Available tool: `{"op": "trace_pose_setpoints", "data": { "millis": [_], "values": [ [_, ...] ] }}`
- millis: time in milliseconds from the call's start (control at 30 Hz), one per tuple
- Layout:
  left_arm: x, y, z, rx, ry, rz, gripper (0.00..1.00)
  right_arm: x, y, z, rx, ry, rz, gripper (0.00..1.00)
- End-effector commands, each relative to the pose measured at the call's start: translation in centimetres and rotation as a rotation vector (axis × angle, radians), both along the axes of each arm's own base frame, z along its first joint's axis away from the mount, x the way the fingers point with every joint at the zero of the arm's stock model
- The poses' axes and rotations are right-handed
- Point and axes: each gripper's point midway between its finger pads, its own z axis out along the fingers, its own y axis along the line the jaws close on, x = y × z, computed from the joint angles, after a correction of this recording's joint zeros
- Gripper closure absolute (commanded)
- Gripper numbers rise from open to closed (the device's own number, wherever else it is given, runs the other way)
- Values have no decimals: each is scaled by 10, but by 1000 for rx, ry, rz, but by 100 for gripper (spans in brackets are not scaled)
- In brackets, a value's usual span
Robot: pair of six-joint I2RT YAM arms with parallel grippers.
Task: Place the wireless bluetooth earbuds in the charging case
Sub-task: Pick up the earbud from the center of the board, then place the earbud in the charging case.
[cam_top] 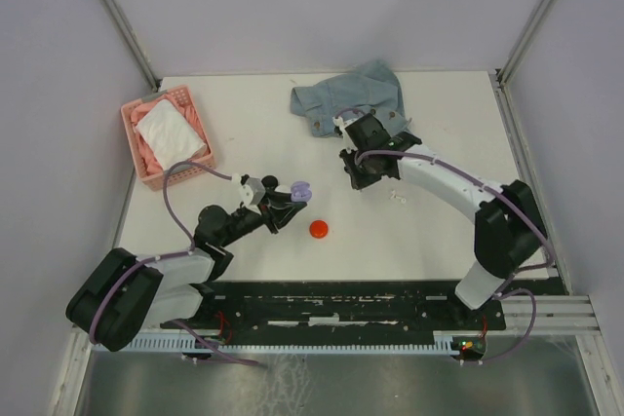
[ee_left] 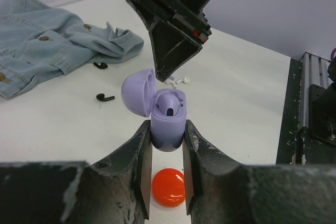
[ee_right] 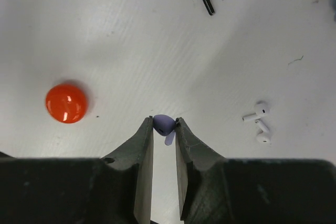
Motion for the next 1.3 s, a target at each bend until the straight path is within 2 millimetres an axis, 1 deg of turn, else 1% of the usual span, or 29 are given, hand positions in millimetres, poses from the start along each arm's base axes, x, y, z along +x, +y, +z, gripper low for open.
{"op": "trace_pose_setpoints", "data": {
  "millis": [0,133,367,500,533,633,867,1133,1267],
  "values": [
    [-9,-2,27,-67,-106,-41,97,-5,26,55,163,-150,39,86],
    [-12,-3,36,-85,-132,-57,97,-18,39,99,286,-256,78,87],
    [-12,-6,50,-112,-152,-75,97,-49,60,166,508,-402,163,89],
    [-16,-8,58,-136,-158,-106,97,-63,74,194,645,-469,204,89],
    [-16,-9,59,-138,-158,-109,97,-66,77,197,669,-480,214,89],
    [-18,-10,61,-144,-158,-121,97,-73,86,203,726,-508,242,89],
    [-27,-13,71,-173,-168,-165,97,-83,108,203,818,-535,286,89],
    [-27,-12,74,-186,-166,-152,97,-91,129,195,848,-527,325,90],
    [-26,-10,76,-195,-162,-138,97,-93,132,188,841,-517,330,90]
  ]
}}
